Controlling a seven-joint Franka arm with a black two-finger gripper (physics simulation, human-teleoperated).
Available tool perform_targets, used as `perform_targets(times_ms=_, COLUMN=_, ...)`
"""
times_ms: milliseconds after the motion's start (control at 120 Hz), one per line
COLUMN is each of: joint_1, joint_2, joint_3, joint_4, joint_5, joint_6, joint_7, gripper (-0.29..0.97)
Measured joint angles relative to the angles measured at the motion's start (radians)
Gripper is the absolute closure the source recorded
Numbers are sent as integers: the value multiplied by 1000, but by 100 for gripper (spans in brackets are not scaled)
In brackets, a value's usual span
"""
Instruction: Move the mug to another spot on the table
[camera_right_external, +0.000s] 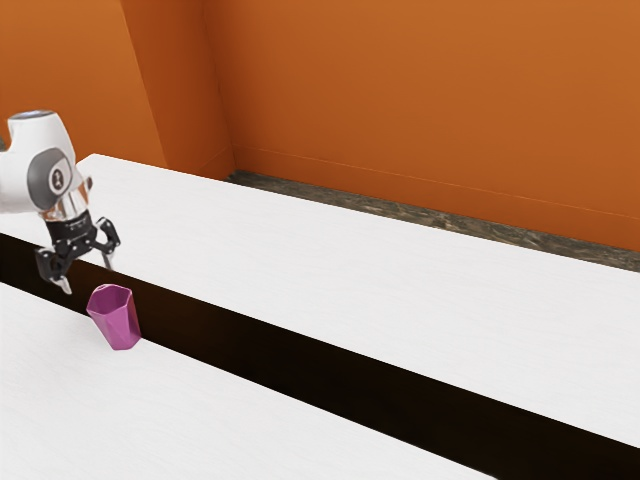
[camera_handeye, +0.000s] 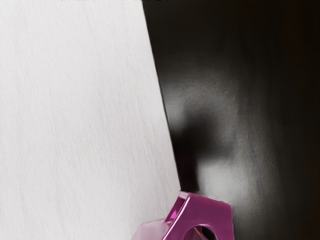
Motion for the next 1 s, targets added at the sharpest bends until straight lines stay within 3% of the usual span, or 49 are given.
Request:
perform_targets(times_ms=600, joint_1=3, joint_2=93, joint_3=-28, joint_4=-1, joint_5=-5, joint_6=98, joint_7=94, gripper=1)
perform_targets(times_ms=1000, joint_1=14, joint_2=134, joint_3=-28, joint_4=-3, joint_5=-78, joint_6=127, joint_7=126, gripper=1)
